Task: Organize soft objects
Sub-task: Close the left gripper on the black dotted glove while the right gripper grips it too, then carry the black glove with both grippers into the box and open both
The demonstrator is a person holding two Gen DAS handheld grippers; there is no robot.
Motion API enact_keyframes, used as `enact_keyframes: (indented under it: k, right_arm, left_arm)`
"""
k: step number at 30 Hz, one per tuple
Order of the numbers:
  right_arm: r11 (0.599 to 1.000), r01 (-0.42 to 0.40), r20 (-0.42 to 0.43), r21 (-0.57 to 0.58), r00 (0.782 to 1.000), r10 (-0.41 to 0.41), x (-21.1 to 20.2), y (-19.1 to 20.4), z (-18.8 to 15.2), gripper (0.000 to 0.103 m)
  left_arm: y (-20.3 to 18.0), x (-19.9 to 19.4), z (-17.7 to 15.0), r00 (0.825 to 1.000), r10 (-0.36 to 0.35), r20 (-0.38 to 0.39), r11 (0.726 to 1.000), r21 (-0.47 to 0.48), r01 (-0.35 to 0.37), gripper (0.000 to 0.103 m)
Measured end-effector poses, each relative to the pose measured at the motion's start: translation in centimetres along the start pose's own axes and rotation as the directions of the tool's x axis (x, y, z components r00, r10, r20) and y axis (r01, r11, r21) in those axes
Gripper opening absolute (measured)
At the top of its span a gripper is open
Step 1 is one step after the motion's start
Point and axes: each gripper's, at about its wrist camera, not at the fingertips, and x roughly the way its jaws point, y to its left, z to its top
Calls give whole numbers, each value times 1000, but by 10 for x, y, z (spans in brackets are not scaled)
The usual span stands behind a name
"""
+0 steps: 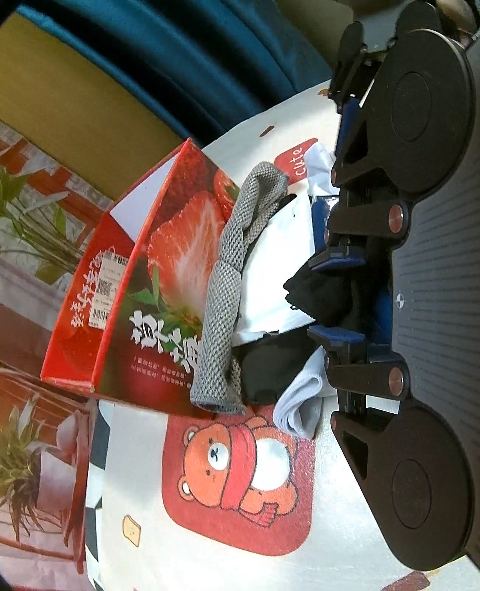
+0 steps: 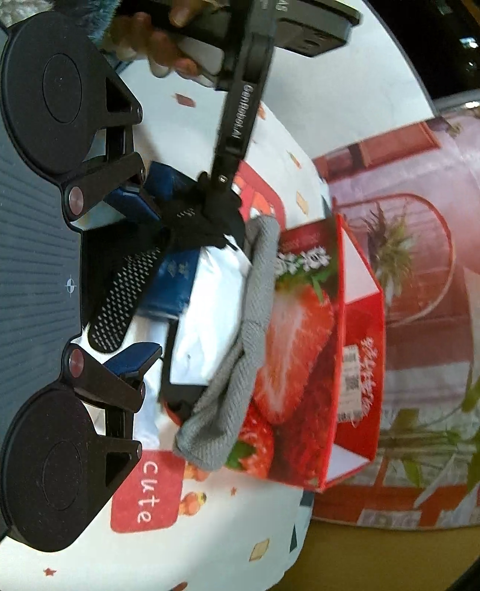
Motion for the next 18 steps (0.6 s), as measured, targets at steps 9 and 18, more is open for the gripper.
enact_keyframes:
  k: [9,18]
  right_arm:
    - [998,23,-97,-66,995,-29,18,8,-11,70]
    - [998,46,-79,-51,996,-50,12,-2,-7,47]
  left_arm:
    - [0,-1,-3,1000,26,14,1000,4,-26,28]
    - [-1,0,-5,1000,24,17,1000,9,-24,22]
